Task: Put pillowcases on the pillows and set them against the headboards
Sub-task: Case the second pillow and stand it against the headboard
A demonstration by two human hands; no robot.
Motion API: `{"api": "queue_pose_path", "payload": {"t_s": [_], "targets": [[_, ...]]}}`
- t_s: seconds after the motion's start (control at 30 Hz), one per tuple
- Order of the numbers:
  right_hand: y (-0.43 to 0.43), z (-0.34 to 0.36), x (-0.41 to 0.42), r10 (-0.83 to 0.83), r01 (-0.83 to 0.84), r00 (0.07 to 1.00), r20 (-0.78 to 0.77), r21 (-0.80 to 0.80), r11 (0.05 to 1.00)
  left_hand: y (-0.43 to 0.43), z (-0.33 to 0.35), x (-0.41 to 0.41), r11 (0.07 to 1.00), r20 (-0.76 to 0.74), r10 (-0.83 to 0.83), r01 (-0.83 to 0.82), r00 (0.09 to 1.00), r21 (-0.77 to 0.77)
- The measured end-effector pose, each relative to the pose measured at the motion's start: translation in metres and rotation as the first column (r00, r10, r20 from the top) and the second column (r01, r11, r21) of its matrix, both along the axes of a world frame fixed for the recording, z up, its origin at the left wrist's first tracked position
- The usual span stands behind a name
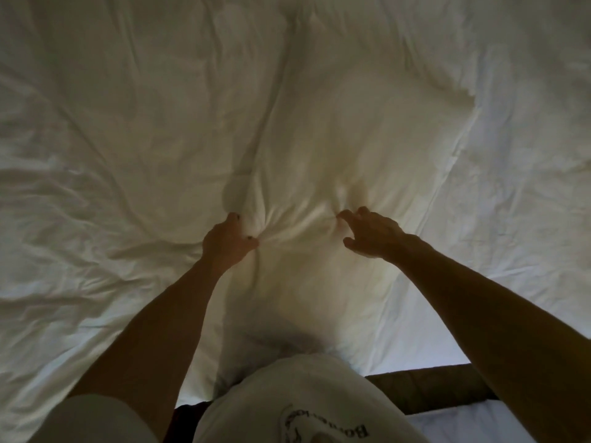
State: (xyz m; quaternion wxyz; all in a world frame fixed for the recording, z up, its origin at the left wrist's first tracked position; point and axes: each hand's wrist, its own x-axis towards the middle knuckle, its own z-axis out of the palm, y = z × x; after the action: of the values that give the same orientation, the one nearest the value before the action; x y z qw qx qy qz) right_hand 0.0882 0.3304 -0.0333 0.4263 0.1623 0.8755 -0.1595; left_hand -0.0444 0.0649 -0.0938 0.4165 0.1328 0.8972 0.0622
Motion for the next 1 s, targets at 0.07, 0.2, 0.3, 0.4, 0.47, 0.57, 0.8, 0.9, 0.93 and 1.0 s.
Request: {"api": "queue_pose_path", "payload": {"t_s": [0.07, 0.2, 0.3, 0.4, 0.47, 0.57, 0.8, 0.9, 0.93, 1.0], "targets": [[-0.001, 0.006, -0.003, 0.000, 0.001, 1.000, -0.012, 0.020, 1.000, 0.005, 0.010, 0.004, 0.994, -0.070, -0.096, 0.099, 0.993, 0.038], [-0.007, 0.029, -0.014, 0.016, -0.008, 0.994, -0.108, 0.081, 0.997, 0.009, 0.038, 0.003, 0.934, -0.258, -0.308, 0.343, 0.916, 0.103], [-0.015, 0.055, -0.026, 0.028, -0.009, 0.974, -0.224, 0.087, 0.996, 0.014, 0.073, -0.001, 0.855, -0.316, -0.471, 0.515, 0.824, 0.068], [-0.031, 0.083, -0.035, 0.095, -0.064, 0.931, -0.353, 0.100, 0.993, 0.025, 0.118, 0.002, 0.762, -0.398, -0.598, 0.647, 0.695, -0.015], [-0.045, 0.101, -0.037, 0.166, -0.125, 0.881, -0.443, 0.121, 0.985, 0.033, 0.148, 0.007, 0.696, -0.472, -0.652, 0.715, 0.593, -0.064], [-0.062, 0.133, -0.034, 0.326, -0.265, 0.760, -0.562, 0.191, 0.945, 0.041, 0.199, 0.020, 0.574, -0.572, -0.705, 0.812, 0.420, -0.111], [-0.077, 0.227, -0.005, 0.650, -0.544, 0.438, -0.621, 0.393, 0.742, 0.002, 0.303, 0.061, 0.365, -0.716, -0.694, 0.893, 0.072, -0.265], [-0.108, 0.257, 0.010, 0.642, -0.564, 0.437, -0.630, 0.364, 0.741, -0.031, 0.323, 0.083, 0.341, -0.750, -0.661, 0.895, 0.012, -0.286], [-0.120, 0.260, 0.014, 0.648, -0.558, 0.412, -0.641, 0.385, 0.735, -0.044, 0.327, 0.090, 0.343, -0.757, -0.654, 0.892, 0.003, -0.293], [-0.142, 0.259, 0.022, 0.640, -0.534, 0.367, -0.675, 0.410, 0.739, -0.072, 0.331, 0.102, 0.374, -0.769, -0.639, 0.865, -0.020, -0.334]]}}
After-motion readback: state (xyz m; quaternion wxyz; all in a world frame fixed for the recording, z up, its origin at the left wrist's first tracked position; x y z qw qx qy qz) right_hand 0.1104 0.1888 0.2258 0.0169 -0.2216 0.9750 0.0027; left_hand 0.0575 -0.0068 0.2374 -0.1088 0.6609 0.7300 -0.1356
